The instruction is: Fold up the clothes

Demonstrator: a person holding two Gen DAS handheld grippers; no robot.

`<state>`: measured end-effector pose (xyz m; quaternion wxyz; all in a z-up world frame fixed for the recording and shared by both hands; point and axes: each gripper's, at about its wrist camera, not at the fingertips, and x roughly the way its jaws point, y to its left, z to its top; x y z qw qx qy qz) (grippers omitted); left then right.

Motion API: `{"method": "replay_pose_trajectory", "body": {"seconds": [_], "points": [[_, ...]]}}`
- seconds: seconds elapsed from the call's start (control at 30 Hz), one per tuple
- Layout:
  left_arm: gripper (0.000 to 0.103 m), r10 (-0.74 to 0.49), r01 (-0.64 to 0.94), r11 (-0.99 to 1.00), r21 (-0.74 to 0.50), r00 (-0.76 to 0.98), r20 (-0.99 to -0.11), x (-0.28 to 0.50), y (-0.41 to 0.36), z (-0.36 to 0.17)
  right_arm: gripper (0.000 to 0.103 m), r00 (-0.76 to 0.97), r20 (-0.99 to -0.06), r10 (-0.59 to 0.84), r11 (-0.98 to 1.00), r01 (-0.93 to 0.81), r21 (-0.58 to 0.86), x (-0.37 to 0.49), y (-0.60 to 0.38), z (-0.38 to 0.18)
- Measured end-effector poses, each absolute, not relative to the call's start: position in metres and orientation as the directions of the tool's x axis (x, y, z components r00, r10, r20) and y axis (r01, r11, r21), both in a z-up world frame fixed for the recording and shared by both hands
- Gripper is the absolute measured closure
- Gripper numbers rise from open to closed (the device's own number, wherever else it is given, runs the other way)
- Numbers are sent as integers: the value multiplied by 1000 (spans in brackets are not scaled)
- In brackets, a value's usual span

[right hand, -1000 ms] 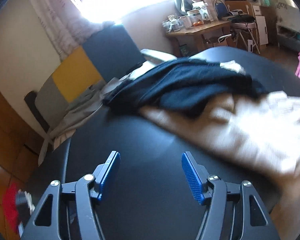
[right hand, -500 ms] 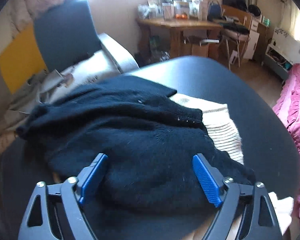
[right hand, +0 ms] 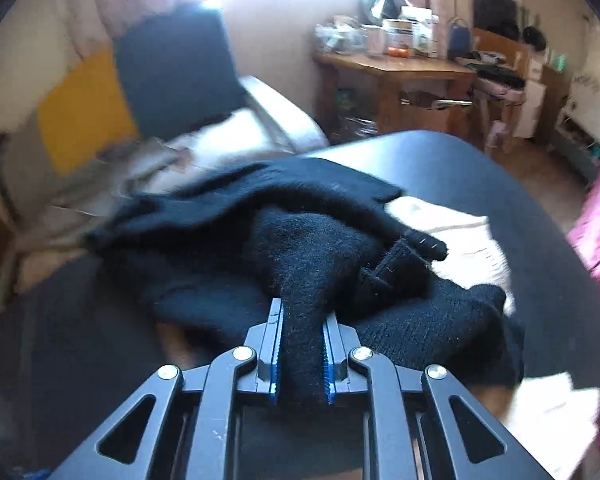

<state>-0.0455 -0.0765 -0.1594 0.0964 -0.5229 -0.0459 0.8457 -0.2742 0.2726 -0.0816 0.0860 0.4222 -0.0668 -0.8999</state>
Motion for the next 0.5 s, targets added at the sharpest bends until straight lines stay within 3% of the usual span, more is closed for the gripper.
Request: {"method": "replay_pose_trajectory", "body": {"seconds": [0.2,0.33,0.47,0.5], "points": [[16,263,-76,-964,-255,-415,-871,-55,-81,-154,88,-553,-670,-495,-867,357,346,-148,213,-87],[21,354,-48,-928,-370,-426,-832,-67,-91,-137,98,-454,-642,-617,-781,451,432,-70,179,-111],[21,456,-33,-868,-496,-449,-768,-82,-101,-113,90,-443,-613,-654,-755,420,503,-28,178,-118],[21,469,-39,-859,-510,-455,-757,-86,-101,-107,77,-446,-608,-657,-754,411,513,-24,178,-119]]}}
